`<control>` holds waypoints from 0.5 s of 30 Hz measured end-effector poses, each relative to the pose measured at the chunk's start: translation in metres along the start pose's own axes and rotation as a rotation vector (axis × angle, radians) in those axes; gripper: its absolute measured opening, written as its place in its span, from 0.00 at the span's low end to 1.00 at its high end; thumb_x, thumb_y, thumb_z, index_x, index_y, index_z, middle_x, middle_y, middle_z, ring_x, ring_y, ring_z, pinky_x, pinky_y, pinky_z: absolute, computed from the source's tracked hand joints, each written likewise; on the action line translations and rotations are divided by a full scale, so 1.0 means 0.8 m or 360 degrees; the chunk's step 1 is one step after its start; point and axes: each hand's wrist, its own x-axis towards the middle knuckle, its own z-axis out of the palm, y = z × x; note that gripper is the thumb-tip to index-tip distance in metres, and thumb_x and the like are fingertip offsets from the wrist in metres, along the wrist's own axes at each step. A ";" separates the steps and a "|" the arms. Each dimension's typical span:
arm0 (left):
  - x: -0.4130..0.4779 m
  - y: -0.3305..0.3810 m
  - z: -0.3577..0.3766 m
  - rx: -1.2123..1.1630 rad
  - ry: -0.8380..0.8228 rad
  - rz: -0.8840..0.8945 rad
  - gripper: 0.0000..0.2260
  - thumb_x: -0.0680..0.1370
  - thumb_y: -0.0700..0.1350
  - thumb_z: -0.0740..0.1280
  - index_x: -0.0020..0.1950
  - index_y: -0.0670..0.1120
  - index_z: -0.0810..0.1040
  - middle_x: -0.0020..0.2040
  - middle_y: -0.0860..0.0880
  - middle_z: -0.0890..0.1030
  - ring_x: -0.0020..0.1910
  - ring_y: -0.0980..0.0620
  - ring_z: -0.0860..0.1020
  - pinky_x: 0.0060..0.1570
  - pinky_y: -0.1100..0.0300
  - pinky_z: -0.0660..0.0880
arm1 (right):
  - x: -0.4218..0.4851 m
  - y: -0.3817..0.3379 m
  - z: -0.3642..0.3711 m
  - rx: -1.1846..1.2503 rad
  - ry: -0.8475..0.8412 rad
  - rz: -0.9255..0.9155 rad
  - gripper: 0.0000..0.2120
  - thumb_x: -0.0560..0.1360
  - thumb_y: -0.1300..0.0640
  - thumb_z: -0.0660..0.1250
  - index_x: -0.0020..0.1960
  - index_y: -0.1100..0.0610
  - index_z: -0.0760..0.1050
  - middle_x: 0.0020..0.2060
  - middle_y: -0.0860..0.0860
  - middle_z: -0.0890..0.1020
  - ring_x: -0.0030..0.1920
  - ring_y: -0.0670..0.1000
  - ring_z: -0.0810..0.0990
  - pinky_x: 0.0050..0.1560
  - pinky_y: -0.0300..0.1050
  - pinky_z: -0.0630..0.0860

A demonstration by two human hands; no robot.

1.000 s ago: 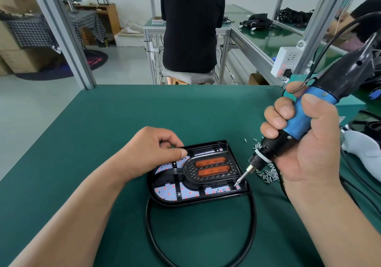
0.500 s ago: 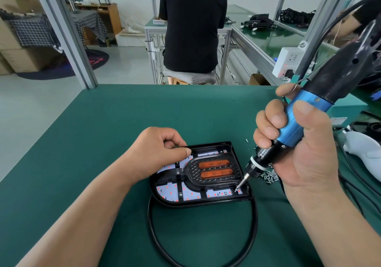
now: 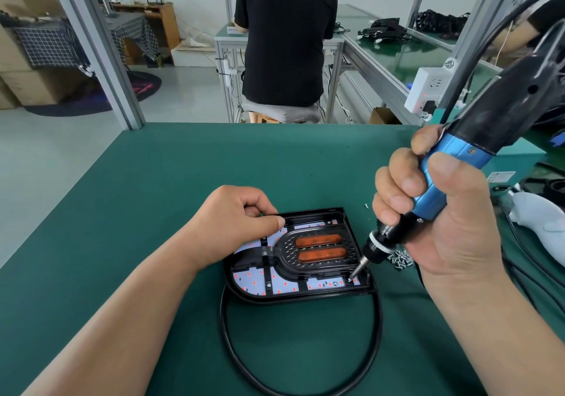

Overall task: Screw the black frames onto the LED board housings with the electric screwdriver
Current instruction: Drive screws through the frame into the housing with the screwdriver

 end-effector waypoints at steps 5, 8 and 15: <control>0.000 0.001 0.000 -0.0026 -0.0004 0.0007 0.08 0.74 0.46 0.81 0.38 0.49 0.84 0.26 0.55 0.65 0.28 0.54 0.61 0.29 0.65 0.62 | 0.001 0.003 -0.004 0.0016 0.0005 0.0054 0.04 0.76 0.54 0.63 0.50 0.50 0.73 0.33 0.45 0.71 0.29 0.47 0.71 0.31 0.40 0.72; -0.001 0.002 0.000 -0.0042 0.0000 0.0021 0.08 0.74 0.46 0.81 0.39 0.49 0.84 0.26 0.54 0.65 0.28 0.53 0.61 0.30 0.64 0.62 | 0.002 0.003 -0.006 0.0011 0.0025 0.0079 0.04 0.75 0.54 0.64 0.51 0.50 0.73 0.33 0.46 0.71 0.29 0.47 0.70 0.31 0.41 0.72; -0.002 0.003 0.000 -0.0042 0.0004 0.0026 0.08 0.74 0.44 0.80 0.38 0.48 0.84 0.26 0.55 0.64 0.28 0.53 0.61 0.30 0.63 0.62 | 0.000 0.005 -0.004 -0.0077 0.0027 -0.0001 0.11 0.76 0.53 0.70 0.57 0.52 0.74 0.34 0.47 0.71 0.31 0.48 0.71 0.33 0.41 0.73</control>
